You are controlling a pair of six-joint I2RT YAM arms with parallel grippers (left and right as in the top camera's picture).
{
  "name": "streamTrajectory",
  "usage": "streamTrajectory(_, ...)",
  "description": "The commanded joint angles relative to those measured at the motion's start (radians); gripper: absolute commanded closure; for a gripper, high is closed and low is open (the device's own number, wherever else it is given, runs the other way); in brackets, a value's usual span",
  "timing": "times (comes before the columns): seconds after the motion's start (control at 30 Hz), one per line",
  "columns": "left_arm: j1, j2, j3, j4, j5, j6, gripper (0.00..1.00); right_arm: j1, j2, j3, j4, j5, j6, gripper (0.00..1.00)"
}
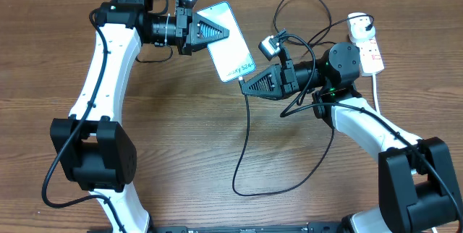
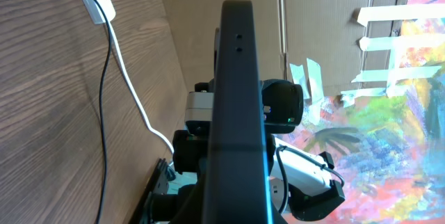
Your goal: Plug charger to phone and switch on socket
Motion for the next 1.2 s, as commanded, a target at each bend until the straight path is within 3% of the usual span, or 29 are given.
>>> streamTrajectory(0.0,-0.027,-0.006,0.001,-0.016,0.082,0.001,0.96,-0.011,-0.023,0.027,0.003,0.148,0.0,0.96)
streamTrajectory(1.17,-0.026,-0.006,0.001,-0.149,0.027,0.116,0.96,-0.012,-0.021,0.027,0.003,0.048,0.047,0.96)
